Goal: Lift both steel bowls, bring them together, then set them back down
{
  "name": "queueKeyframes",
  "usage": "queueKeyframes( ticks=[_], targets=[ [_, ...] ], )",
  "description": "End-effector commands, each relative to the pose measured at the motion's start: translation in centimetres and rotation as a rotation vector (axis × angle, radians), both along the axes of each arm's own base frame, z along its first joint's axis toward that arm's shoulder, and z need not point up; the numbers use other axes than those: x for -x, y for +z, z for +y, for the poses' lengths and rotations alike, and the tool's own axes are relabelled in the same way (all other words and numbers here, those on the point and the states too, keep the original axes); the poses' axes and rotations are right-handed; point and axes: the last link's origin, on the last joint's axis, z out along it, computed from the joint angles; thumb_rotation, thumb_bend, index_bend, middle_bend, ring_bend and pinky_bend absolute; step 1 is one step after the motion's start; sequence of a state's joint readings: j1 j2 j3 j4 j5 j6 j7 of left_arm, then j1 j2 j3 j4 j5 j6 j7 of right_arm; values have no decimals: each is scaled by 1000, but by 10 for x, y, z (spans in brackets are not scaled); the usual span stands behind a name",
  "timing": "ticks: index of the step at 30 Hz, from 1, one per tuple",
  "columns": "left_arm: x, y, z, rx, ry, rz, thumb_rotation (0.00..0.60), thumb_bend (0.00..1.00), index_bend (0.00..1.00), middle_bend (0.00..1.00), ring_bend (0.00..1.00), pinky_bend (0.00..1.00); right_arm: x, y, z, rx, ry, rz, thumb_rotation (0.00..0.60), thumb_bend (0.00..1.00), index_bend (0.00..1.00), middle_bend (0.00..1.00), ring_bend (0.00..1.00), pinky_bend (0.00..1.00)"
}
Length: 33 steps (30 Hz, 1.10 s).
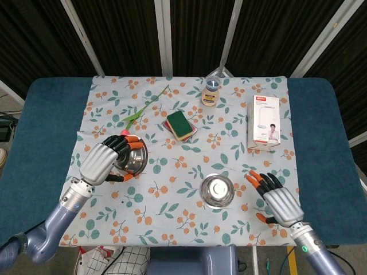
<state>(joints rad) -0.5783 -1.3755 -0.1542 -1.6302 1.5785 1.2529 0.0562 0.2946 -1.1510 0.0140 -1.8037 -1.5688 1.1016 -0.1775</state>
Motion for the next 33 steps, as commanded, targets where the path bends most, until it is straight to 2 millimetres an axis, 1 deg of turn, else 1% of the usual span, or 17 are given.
queueKeyframes(
  ticks=[1,4,5,11,18,22,25,28,31,33],
  targets=[
    [1,-1,3,-1,1,-6,600,481,502,633,522,757,-28,-25,-10,-43,36,-7,600,264,0,0,0,0],
    [4,0,6,-2,7,1,600,486,501,633,522,756,-38,-39,-15,-57,49,2,600,264,0,0,0,0],
    [6,0,8,-5,11,10,600,486,502,633,522,756,-43,-47,-19,-68,58,13,600,265,0,0,0,0],
    [8,3,14,-18,17,16,600,487,501,633,522,757,-52,-69,-30,-88,61,51,600,264,0,0,0,0],
    [11,3,17,-25,21,35,600,486,501,633,522,756,-57,-85,-39,-107,64,97,600,264,0,0,0,0],
    [12,2,19,-27,25,39,600,487,501,634,522,756,-57,-91,-41,-117,60,111,600,264,0,0,0,13],
    [13,1,21,-23,31,42,600,487,501,634,522,756,-56,-94,-42,-125,55,124,600,264,0,0,0,63],
    [15,0,22,-18,39,46,600,487,501,634,522,756,-56,-96,-43,-128,56,139,600,264,0,0,0,139],
    [17,-1,24,-19,45,49,600,487,501,634,522,756,-56,-98,-43,-128,57,148,600,264,0,4,32,233],
    [18,-2,25,-17,48,51,600,487,501,634,522,757,-55,-100,-43,-129,54,156,600,264,10,29,69,294]
  ],
)
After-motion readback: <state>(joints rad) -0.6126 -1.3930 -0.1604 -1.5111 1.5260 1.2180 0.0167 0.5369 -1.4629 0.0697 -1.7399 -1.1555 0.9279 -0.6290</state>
